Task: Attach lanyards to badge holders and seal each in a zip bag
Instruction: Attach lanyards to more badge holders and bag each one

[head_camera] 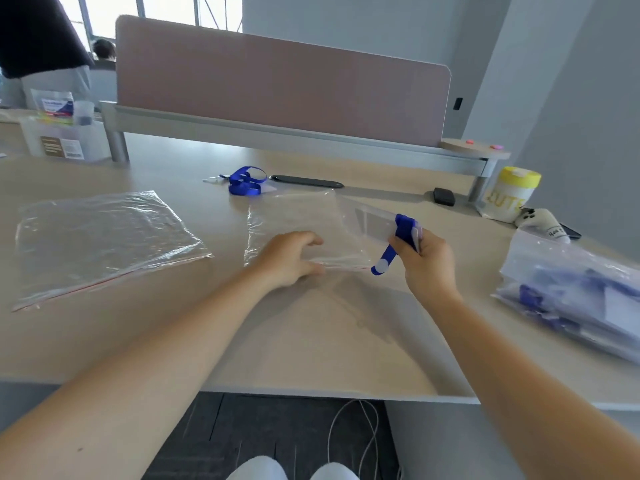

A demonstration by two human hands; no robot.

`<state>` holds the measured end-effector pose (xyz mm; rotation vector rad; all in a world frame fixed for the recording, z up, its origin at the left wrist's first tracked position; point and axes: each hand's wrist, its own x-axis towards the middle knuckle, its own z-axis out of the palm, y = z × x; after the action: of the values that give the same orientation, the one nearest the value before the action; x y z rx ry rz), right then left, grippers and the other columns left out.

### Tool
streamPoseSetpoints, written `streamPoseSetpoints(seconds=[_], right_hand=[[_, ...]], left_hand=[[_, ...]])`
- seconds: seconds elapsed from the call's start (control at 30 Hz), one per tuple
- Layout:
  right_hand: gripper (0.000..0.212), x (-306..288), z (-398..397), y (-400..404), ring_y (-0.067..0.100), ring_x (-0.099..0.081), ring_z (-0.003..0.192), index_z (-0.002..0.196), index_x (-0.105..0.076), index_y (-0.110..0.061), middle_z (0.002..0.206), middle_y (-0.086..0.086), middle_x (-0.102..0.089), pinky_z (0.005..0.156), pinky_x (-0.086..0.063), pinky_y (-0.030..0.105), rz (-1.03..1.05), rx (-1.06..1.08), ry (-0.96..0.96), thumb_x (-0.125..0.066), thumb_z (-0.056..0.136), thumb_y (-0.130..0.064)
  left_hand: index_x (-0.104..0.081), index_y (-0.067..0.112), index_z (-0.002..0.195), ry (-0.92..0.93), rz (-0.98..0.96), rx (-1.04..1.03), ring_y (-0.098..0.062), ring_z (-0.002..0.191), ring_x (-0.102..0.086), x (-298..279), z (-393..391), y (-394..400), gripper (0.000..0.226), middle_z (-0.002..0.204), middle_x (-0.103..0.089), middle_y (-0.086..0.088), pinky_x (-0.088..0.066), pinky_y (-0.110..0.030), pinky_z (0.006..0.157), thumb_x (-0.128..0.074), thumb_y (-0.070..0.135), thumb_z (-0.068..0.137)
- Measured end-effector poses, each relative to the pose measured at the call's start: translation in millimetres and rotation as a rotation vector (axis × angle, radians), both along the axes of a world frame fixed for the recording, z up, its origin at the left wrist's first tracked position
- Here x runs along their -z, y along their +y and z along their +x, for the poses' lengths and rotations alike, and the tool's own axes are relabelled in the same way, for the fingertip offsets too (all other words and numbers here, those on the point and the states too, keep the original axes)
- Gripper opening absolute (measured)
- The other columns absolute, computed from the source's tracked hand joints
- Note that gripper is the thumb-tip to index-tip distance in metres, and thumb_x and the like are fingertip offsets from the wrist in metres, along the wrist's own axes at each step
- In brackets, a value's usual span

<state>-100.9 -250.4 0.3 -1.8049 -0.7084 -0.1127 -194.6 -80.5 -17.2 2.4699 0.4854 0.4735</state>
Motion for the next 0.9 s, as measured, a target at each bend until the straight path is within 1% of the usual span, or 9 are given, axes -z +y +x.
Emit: streamPoseSetpoints(seconds=[0.13,0.3,0.4,0.47,0.57,0.67,0.73,0.8,0.9], right_hand=[[0.041,3.6,3.4,0.1,0.006,-0.028,0.036,0.05,-0.034,-0.014,0.031,-0.014,-0.039,0.039,-0.021,0.015,0.007,0.0,0.021,-0.049,0.088,-0.007],[0.035,6.3,1.3,8.3,0.008,-0.025,0.044,0.055,-0.04,-0.011,0.039,-0.01,-0.038,0.042,-0.019,0.016,0.009,-0.037,0.023,-0.05,0.088,-0.008],[0.04,6.6,-0.8,12.2,0.006,-0.028,0.04,0.051,-0.036,-0.014,0.033,-0.014,-0.041,0.04,-0.022,0.015,0.008,-0.056,0.02,-0.05,0.088,-0.008],[0.041,6.3,-2.5,13.8,0.005,-0.03,0.038,0.05,-0.036,-0.015,0.032,-0.015,-0.041,0.04,-0.023,0.014,0.014,-0.063,0.027,-0.05,0.088,-0.008],[0.043,5.8,-4.8,15.7,0.004,-0.031,0.037,0.048,-0.036,-0.016,0.03,-0.016,-0.042,0.04,-0.024,0.013,0.021,-0.067,0.035,-0.049,0.089,-0.007],[0.044,5.7,-6.7,17.1,0.005,-0.029,0.037,0.048,-0.037,-0.017,0.03,-0.016,-0.041,0.04,-0.023,0.014,0.014,-0.07,0.043,-0.049,0.089,-0.008],[0.044,6.7,-6.7,17.3,0.008,-0.028,0.041,0.048,-0.037,-0.017,0.03,-0.015,-0.041,0.04,-0.022,0.014,0.017,-0.065,0.039,-0.049,0.089,-0.008],[0.041,7.0,-5.8,17.1,0.01,-0.026,0.047,0.051,-0.039,-0.017,0.031,-0.016,-0.043,0.04,-0.023,0.014,0.033,-0.056,0.043,-0.05,0.089,-0.009],[0.04,6.0,-4.6,16.6,0.007,-0.03,0.041,0.052,-0.039,-0.017,0.031,-0.016,-0.041,0.04,-0.023,0.013,0.072,-0.059,0.068,-0.052,0.088,-0.008]], left_hand=[[-0.054,0.015,0.122,0.039,0.114,-0.004,-0.019,0.124,-0.045,-5.3,-12.3,12.2,0.044,0.134,-0.05,-0.002,-0.033,-0.023,0.096,-0.067,0.021,0.08],[-0.063,0.017,0.11,0.197,0.223,-0.035,-0.022,0.107,-0.054,-1.4,-24.7,29.0,0.031,0.117,-0.061,-0.004,-0.041,-0.029,0.088,-0.065,0.028,0.081],[-0.067,0.014,0.103,0.159,0.143,-0.037,-0.02,0.101,-0.057,-1.3,-26.7,31.8,0.021,0.111,-0.066,-0.004,-0.04,-0.026,0.084,-0.062,0.021,0.084],[-0.067,0.012,0.105,0.135,0.098,-0.036,-0.02,0.104,-0.058,-3.7,-27.6,31.8,0.021,0.113,-0.066,-0.004,-0.04,-0.024,0.087,-0.058,0.017,0.087],[-0.063,0.011,0.112,0.132,0.122,-0.029,-0.02,0.107,-0.056,-6.1,-27.2,32.5,0.03,0.115,-0.064,-0.003,-0.039,-0.024,0.09,-0.049,0.002,0.087],[-0.057,0.012,0.111,0.09,0.123,-0.041,-0.02,0.095,-0.054,-4.9,-30.0,32.9,0.039,0.107,-0.061,-0.002,-0.04,-0.024,0.083,-0.04,-0.008,0.082],[-0.056,0.011,0.1,0.029,0.129,-0.05,-0.026,0.094,-0.057,-2.1,-31.1,34.2,0.032,0.101,-0.061,-0.003,-0.043,-0.03,0.084,-0.041,-0.009,0.081],[-0.06,0.009,0.09,0.003,0.142,-0.049,-0.029,0.092,-0.059,-0.1,-31.1,35.4,0.024,0.09,-0.059,-0.003,-0.042,-0.029,0.077,-0.045,-0.008,0.081],[-0.068,0.007,0.092,0.03,0.122,-0.05,-0.024,0.088,-0.057,0.7,-29.4,35.5,0.022,0.094,-0.064,-0.008,-0.038,-0.023,0.074,-0.052,-0.004,0.083]])
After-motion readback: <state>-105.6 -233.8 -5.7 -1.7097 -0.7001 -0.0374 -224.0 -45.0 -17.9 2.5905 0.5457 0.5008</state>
